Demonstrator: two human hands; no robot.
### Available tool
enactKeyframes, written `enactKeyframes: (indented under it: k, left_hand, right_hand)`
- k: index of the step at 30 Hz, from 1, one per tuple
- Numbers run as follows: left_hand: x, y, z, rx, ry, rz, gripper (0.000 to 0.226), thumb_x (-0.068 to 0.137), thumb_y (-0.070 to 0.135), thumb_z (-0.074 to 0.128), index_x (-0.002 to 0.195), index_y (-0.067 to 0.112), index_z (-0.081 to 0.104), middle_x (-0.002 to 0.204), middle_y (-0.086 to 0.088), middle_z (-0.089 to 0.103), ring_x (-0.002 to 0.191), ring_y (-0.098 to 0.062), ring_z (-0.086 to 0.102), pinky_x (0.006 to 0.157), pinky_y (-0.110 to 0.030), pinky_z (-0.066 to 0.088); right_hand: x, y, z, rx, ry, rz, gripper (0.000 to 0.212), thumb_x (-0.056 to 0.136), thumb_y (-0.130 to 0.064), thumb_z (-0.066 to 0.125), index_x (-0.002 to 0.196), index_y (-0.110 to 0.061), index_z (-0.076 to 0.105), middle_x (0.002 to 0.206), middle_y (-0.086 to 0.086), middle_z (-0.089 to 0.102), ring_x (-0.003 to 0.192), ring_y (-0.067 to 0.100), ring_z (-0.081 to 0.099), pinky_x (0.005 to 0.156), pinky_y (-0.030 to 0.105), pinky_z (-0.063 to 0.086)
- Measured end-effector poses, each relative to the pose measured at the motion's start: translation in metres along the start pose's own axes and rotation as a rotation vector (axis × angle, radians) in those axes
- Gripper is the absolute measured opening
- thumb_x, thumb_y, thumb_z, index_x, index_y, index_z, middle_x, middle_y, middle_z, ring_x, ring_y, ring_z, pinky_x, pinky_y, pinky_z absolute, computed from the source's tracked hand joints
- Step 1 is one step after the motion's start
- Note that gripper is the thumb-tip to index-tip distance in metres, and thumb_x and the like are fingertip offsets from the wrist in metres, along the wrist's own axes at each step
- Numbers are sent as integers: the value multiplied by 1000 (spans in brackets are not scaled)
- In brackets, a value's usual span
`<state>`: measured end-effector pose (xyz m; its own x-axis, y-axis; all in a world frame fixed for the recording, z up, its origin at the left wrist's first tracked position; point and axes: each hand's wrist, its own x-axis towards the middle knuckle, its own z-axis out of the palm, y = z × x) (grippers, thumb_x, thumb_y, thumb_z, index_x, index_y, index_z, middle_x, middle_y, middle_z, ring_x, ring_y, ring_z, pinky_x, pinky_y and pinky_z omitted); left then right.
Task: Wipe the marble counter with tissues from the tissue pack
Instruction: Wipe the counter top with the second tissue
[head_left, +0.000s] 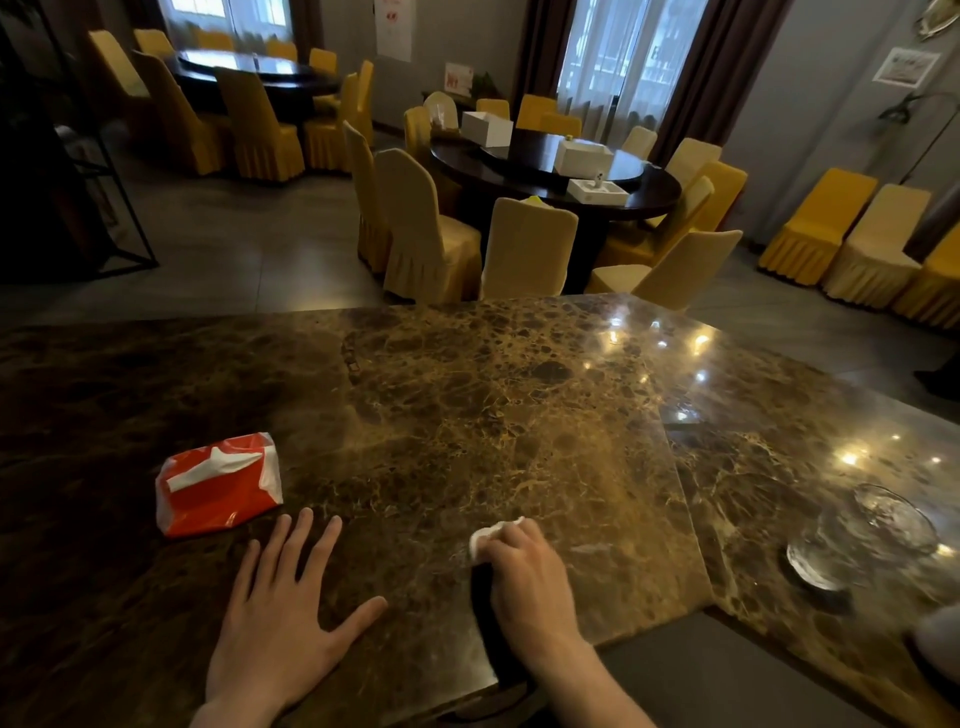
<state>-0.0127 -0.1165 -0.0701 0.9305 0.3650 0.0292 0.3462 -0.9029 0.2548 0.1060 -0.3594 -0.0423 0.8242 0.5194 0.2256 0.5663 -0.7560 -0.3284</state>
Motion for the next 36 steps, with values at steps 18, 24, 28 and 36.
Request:
enactKeyframes:
  k: [18,24,28,36]
  left_hand:
    - [2,2,-2,10,-65,-29,114,65,106,4,158,41,-5,171,5,-9,154,-15,-18,125,-42,-12]
    - [4,8,-12,61,-141,-52,120,52,106,-12,153,42,-22,169,4,-21,152,-16,-25,126,-44,-14]
    - [2,7,-11,62,-145,-49,121,53,106,-11,155,41,-19,169,4,-20,152,-16,-25,126,-45,-12]
    - [1,6,-8,68,-127,-42,119,58,105,-11,157,40,-14,170,3,-15,153,-16,-23,126,-45,-11]
  right_hand:
    - [-7,4,11,16,63,119,33,85,-7,73,114,-25,72,115,-7,65,114,15,52,84,24,50]
    - [-5,31,-23,120,191,207,22,87,-7,73,92,-28,78,89,-14,72,85,5,56,73,25,48]
    - [-9,96,-48,-61,218,489,21,87,1,69,99,-13,78,95,4,70,91,23,61,70,31,48]
    - [-3,14,3,-37,118,271,34,85,1,70,111,-20,73,102,-4,67,100,16,55,71,25,48]
